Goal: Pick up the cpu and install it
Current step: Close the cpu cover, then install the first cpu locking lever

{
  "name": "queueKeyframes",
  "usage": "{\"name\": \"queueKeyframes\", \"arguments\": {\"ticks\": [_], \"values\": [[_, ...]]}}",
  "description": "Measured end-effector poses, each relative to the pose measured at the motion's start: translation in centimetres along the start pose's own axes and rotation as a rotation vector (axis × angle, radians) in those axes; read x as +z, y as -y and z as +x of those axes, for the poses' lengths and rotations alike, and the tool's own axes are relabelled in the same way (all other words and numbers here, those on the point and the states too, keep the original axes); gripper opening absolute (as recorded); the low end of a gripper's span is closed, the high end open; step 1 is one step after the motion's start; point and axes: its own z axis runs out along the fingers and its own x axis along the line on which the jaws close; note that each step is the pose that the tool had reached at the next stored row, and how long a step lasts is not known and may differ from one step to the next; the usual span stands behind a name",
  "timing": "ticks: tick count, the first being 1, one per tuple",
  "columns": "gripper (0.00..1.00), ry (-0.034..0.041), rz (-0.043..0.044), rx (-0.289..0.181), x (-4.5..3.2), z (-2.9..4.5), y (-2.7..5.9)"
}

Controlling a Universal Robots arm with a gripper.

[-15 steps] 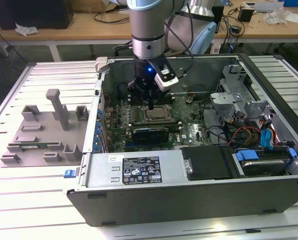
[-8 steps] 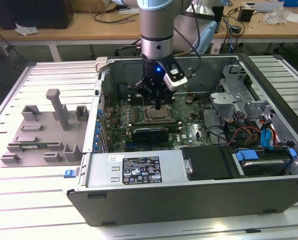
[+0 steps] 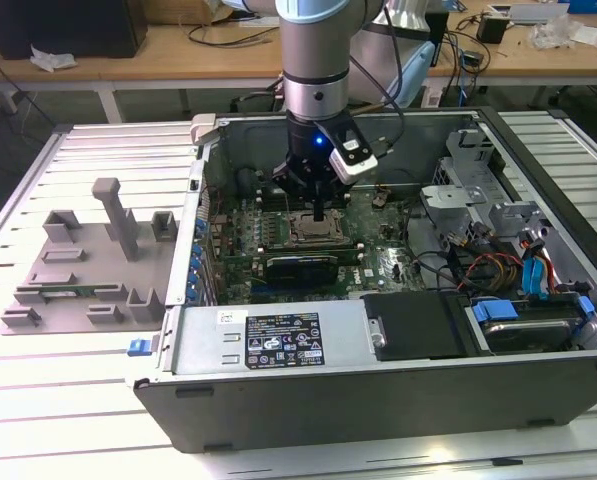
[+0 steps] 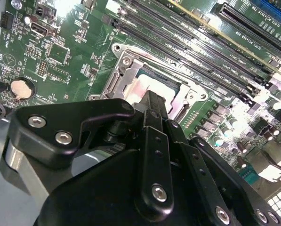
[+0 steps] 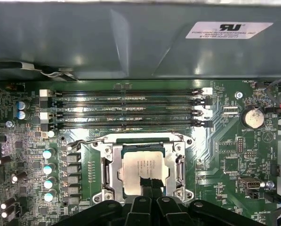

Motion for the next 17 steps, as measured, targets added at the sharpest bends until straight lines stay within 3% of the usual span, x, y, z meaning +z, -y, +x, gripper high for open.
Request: {"name": "queueKeyframes", "arguments": {"ticks": [17], "values": [[0.11, 0.0013, 0.0, 0.0, 0.0, 0.0, 0.0]]}}
